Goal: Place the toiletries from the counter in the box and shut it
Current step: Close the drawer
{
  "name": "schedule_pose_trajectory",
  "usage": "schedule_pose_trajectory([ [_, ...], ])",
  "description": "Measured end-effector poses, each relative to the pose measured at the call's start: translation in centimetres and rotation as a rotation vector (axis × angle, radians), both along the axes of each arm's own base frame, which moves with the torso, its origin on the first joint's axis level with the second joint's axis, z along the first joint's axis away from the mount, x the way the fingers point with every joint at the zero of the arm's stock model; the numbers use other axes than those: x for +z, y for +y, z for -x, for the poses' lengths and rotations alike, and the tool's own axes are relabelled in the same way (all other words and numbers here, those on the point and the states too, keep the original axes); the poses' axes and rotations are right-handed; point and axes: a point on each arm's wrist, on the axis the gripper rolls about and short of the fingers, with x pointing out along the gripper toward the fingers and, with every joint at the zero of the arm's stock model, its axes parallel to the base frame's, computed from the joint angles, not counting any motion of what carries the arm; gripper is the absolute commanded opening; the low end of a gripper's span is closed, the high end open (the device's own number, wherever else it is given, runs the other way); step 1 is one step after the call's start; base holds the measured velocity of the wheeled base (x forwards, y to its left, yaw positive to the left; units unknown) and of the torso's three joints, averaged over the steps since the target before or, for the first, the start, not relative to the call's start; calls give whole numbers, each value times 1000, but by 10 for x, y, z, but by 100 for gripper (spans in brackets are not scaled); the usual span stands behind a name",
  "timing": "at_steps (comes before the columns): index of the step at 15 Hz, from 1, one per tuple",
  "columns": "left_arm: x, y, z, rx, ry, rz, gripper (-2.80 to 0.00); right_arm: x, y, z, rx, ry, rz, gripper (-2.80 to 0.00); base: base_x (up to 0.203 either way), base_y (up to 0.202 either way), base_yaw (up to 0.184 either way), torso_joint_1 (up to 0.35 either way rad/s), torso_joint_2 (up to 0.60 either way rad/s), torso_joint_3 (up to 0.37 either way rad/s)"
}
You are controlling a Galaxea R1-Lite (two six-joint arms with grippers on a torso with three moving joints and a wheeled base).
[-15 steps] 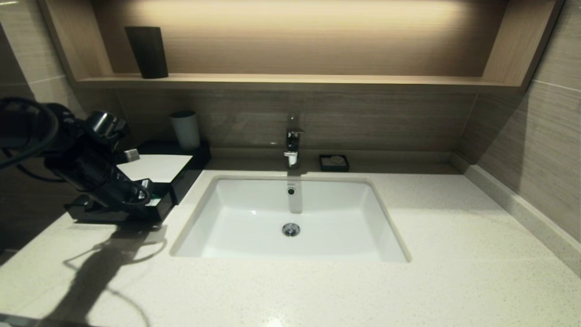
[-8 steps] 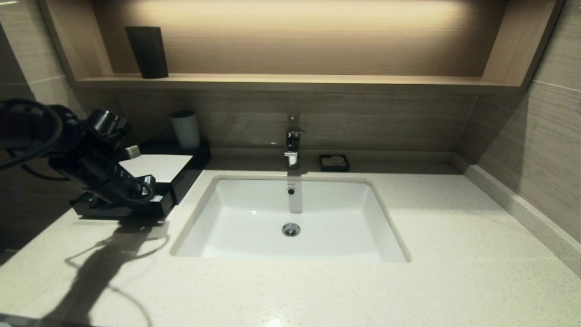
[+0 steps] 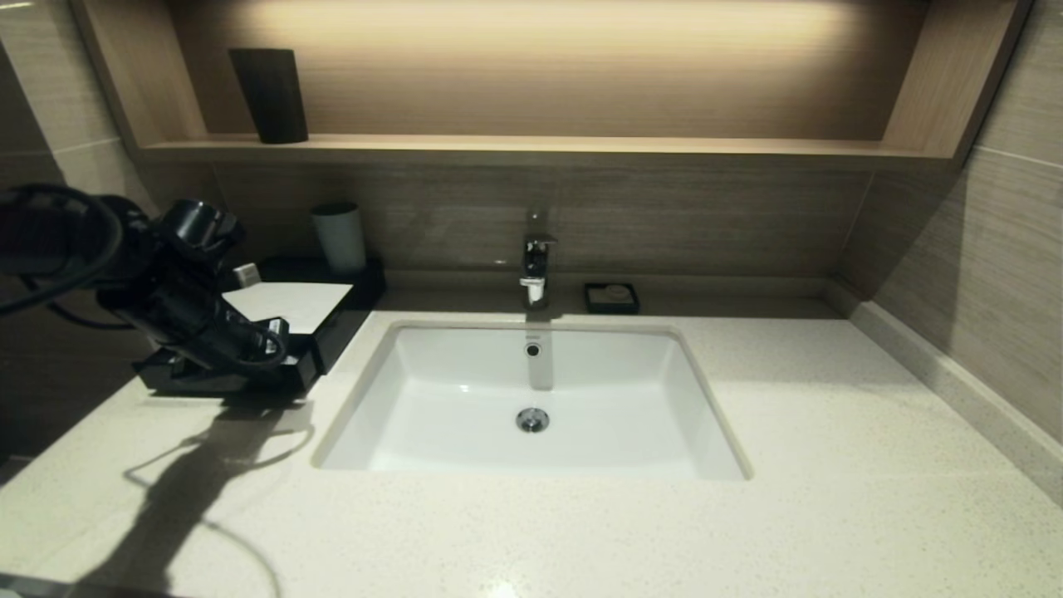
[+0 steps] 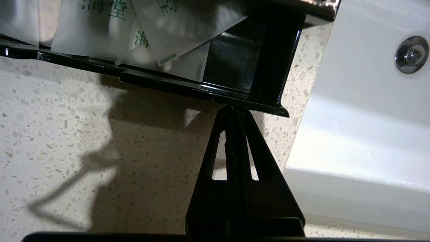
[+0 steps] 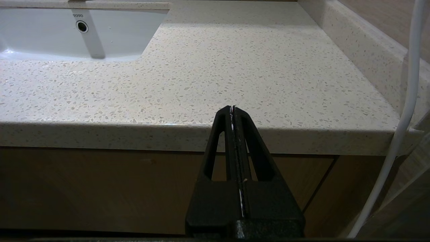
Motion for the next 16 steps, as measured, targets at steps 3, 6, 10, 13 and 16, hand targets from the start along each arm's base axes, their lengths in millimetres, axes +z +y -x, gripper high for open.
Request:
schedule_pose_trajectory([
  [3, 0, 0, -2, 2, -19, 1, -280, 0, 0, 0, 0, 0, 0, -280, 0, 0, 0, 0, 0, 0],
  [6, 1, 0, -4, 8, -32, 4, -280, 0, 0, 0, 0, 0, 0, -280, 0, 0, 0, 0, 0, 0],
  [10, 2, 0, -7, 13, -64, 6, -280, 0, 0, 0, 0, 0, 0, -280, 0, 0, 0, 0, 0, 0],
  [13, 2, 0, -7, 13, -70, 7, -280, 0, 0, 0, 0, 0, 0, -280, 0, 0, 0, 0, 0, 0],
  [16, 1, -2, -10, 16, -80, 11, -280, 0, 0, 0, 0, 0, 0, -280, 0, 0, 0, 0, 0, 0],
])
